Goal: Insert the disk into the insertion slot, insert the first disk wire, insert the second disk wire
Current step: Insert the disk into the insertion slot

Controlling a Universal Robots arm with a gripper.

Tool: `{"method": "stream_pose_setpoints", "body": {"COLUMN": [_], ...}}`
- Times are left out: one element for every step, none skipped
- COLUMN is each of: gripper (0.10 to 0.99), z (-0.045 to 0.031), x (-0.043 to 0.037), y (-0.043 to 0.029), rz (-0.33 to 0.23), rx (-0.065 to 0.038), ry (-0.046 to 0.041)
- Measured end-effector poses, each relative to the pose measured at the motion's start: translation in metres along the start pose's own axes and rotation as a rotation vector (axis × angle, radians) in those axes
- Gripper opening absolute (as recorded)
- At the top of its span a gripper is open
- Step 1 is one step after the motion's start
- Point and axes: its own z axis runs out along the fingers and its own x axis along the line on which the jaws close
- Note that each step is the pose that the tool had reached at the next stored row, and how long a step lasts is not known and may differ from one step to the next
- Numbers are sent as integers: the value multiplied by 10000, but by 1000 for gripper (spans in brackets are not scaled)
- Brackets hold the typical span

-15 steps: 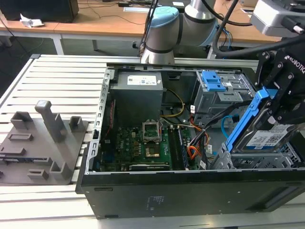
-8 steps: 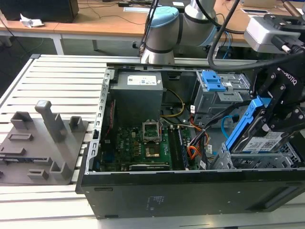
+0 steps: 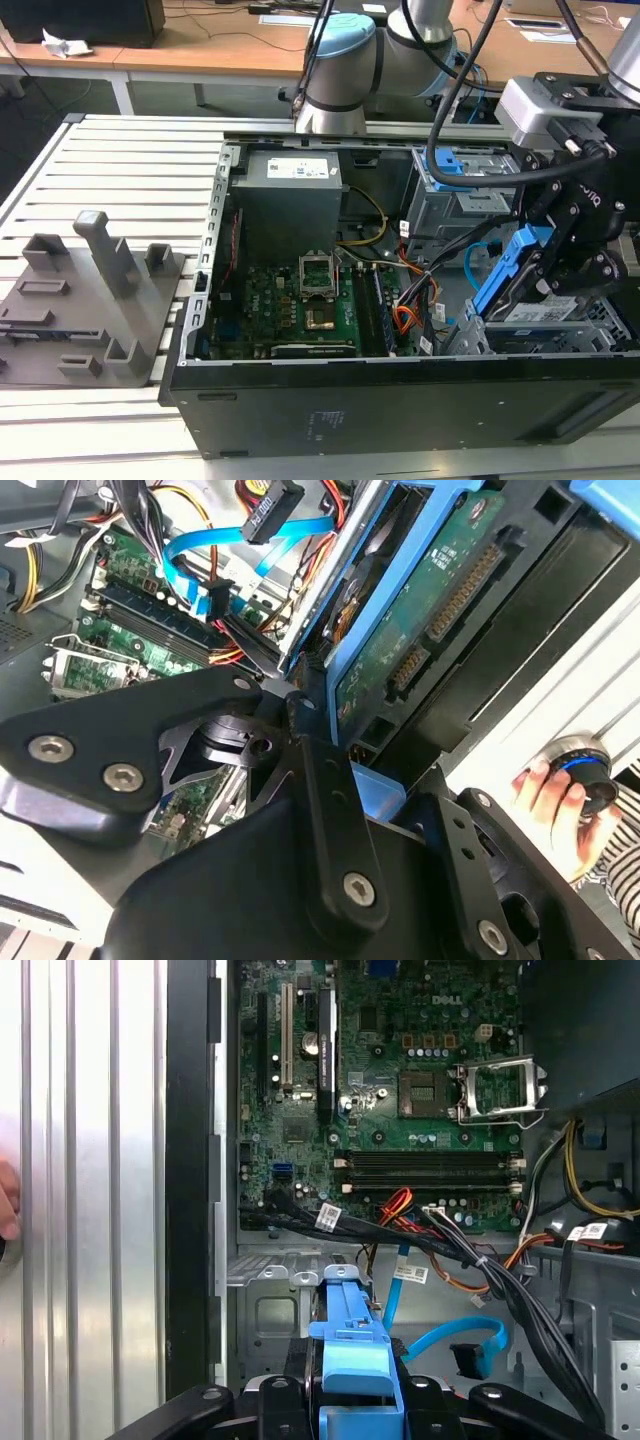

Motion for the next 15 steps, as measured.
{"method": "stream_pose_setpoints", "body": {"gripper": [369, 369, 369, 380, 443, 443, 443, 443, 427, 298, 239, 106, 106, 106, 106], "z": [2, 2, 3, 3, 4, 5, 5, 5, 5, 6, 7, 8, 8, 9, 9], "x": [0, 0, 0, 0, 0, 0, 0, 0, 0, 0, 0, 0, 0, 0, 0], "y": [0, 0, 0, 0, 0, 0, 0, 0, 0, 0, 0, 0, 0, 0, 0], "rz": [0, 0, 0, 0, 0, 1, 0, 0, 0, 0, 0, 0, 0, 0, 0], "rx": [0, 0, -1, -1, 0, 0, 0, -1, 0, 0, 0, 0, 0, -1, 0], "ry": [-2, -2, -2, -2, -2, -4, -3, -2, -2, -2, -2, -3, -2, -2, -2]}}
